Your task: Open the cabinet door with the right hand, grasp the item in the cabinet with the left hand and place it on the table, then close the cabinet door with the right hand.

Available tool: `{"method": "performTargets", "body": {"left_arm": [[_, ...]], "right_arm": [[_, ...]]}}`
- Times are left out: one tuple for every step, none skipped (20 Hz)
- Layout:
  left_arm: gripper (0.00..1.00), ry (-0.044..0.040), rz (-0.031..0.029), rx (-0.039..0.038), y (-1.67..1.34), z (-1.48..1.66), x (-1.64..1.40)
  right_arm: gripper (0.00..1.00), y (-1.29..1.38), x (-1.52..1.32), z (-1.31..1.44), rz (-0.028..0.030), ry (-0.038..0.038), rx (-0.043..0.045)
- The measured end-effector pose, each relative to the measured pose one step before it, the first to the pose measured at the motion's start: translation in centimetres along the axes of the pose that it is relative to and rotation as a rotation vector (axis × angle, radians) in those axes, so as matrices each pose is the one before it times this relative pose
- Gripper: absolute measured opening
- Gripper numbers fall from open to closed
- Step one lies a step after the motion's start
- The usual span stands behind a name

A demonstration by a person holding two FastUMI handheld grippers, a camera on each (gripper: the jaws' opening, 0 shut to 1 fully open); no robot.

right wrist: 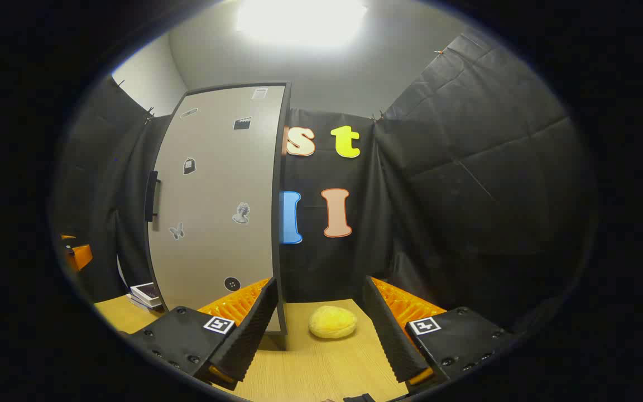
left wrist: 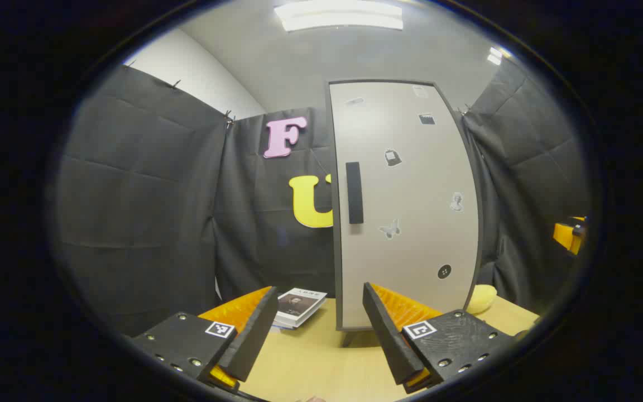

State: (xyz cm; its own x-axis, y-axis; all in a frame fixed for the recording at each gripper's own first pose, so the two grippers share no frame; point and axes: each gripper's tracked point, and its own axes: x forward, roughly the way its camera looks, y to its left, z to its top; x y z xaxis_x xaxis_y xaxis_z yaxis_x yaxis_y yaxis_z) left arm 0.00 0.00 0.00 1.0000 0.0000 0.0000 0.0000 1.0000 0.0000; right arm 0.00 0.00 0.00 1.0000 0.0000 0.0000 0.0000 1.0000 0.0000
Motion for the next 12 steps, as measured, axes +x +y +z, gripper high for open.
{"method": "performTargets", "body": {"left_arm": [[0.91,-0.00198,0.00016,0.00108,-0.023,0.024,-0.084],[0.91,-0.00276,0.00213,-0.00053,-0.011,0.086,-0.015],[0.91,-0.00106,0.00011,-0.00279,-0.020,0.014,-0.168],[0.91,-0.00039,-0.00044,-0.00378,-0.045,0.092,-0.046],[0.91,-0.00065,0.00093,-0.00215,-0.004,-0.002,-0.183],[0.91,-0.00154,-0.00006,-0.00013,-0.032,0.165,-0.066],[0.91,-0.00014,0.00135,0.00171,0.050,-0.089,-0.199],[0.91,-0.00098,-0.00055,0.00155,-0.041,0.051,-0.109],[0.91,-0.00247,-0.00004,0.00095,-0.038,0.064,-0.065],[0.91,-0.00022,0.00200,0.00107,0.068,-0.053,-0.197],[0.91,0.00176,0.00065,0.00034,-0.062,-0.128,-0.095],[0.91,-0.00011,0.00151,-0.00146,-0.017,0.006,-0.096]], "right_arm": [[0.98,0.110,-0.062,0.095,0.00038,-0.00064,-0.00126],[0.98,-0.116,0.034,0.013,0.00002,-0.00127,0.00050],[0.98,-0.066,-0.017,-0.024,-0.00044,0.00003,0.00067],[0.98,-0.044,-0.220,-0.049,0.00050,-0.00098,0.00016],[0.98,-0.032,-0.114,0.054,-0.00046,0.00006,-0.00081],[0.97,-0.029,-0.185,-0.037,0.00076,-0.00127,-0.00221],[0.97,-0.076,-0.150,0.018,-0.00098,-0.00063,-0.00356],[0.97,-0.057,0.027,0.071,-0.00003,-0.00206,-0.00267],[0.97,-0.003,-0.010,0.024,-0.00007,-0.00222,-0.00175],[0.97,-0.116,-0.093,-0.043,-0.00149,-0.00061,0.00009],[0.98,0.002,-0.046,0.013,0.00144,0.00145,0.00135],[0.98,-0.068,-0.089,-0.046,0.00069,0.00071,0.00221]]}}
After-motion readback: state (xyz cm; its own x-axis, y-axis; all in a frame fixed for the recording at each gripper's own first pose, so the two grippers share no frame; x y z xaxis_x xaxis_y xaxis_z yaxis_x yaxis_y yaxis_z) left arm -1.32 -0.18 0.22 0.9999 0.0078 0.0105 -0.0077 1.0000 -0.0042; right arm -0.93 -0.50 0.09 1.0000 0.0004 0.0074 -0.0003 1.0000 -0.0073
